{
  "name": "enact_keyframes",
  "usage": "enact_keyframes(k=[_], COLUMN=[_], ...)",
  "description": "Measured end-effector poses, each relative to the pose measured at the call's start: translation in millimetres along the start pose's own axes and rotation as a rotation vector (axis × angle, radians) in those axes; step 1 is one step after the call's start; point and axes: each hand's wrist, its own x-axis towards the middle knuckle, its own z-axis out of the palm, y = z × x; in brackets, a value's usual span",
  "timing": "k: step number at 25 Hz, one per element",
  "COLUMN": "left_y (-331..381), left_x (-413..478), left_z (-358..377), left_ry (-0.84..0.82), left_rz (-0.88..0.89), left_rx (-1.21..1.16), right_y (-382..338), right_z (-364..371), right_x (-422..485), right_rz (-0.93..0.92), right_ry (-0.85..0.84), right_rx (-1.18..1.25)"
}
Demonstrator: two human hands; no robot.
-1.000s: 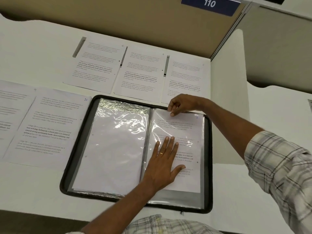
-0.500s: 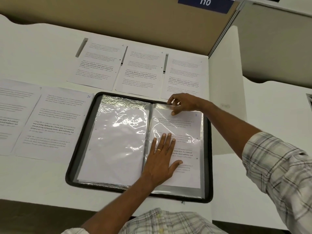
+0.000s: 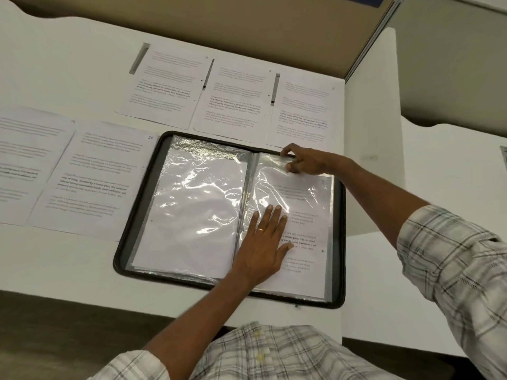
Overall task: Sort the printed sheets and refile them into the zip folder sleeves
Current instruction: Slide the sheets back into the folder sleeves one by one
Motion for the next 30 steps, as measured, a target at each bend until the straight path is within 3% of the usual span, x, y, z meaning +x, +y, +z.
enact_keyframes(k=[6,11,13,15,18,20,22,26,28,30], left_y=[0,-2,-1,0,-6,-7,-13,-53,-79,-114], left_x=[-1,-3,-1,-1,1,3,7,11,11,5], left_z=[5,10,9,4,-23,-65,-115,-198,-223,-233], left_ry=[-0.022,-0.036,-0.024,0.016,-0.01,-0.043,0.022,0.063,0.029,0.029], left_rz=[0.025,0.016,0.008,-0.011,-0.143,-0.272,-0.346,-0.455,-0.455,-0.461], left_rx=[0.054,0.048,-0.015,-0.169,-0.631,-0.965,-1.148,-1.309,-1.21,-0.978], right_y=[10,22,19,5,-31,-61,-93,-156,-173,-180], right_z=[2,-7,-9,-10,-17,-20,-14,13,30,58], right_x=[-18,-47,-58,-68,-74,-67,-58,-36,-28,-25], right_rz=[0.071,0.003,-0.021,-0.018,0.0,-0.053,-0.103,-0.168,-0.196,-0.21], right_ry=[0.23,0.348,0.373,0.324,0.178,0.181,0.223,0.316,0.407,0.525], right_rx=[-0.159,-0.048,0.112,0.432,0.73,0.87,1.062,1.384,1.416,1.297])
